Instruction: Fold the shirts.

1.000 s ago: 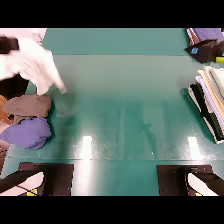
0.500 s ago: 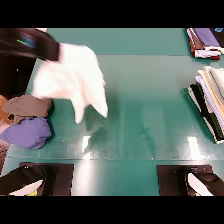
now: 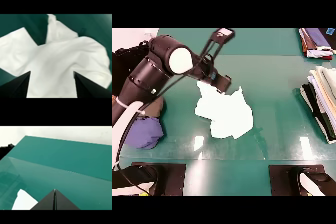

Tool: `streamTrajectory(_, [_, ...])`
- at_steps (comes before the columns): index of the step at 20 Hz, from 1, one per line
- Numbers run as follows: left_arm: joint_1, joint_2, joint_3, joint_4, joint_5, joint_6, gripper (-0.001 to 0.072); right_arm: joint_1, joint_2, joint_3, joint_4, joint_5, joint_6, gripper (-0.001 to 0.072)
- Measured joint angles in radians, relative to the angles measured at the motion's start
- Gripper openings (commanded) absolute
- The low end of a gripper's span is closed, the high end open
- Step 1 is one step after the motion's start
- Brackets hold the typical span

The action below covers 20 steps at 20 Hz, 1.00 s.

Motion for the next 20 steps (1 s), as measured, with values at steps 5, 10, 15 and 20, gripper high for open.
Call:
streamTrajectory(5, [0.26, -0.07, -0.065, -0.048, 0.028, -0.023, 0.0612, 0.0, -0.021, 0.0, 0.0, 0.044, 0.0, 0.0017])
streamTrajectory(10, [0.426, -0.231, -0.135, -0.235, 0.069, -0.023, 0.0612, 0.002, -0.079, 0.0, 0.0, 0.116, 0.0, 0.0017])
streamTrajectory(15, [0.462, -0.364, -0.152, -0.405, 0.139, 0.012, 0.0611, 0.003, -0.133, 0.0, 0.0, 0.158, 0.01, 0.0017])
streamTrajectory(20, [0.469, -0.413, -0.155, -0.497, 0.201, 0.03, 0.0149, 0.003, -0.172, -0.002, 0.001, 0.175, 0.027, 0.0017])
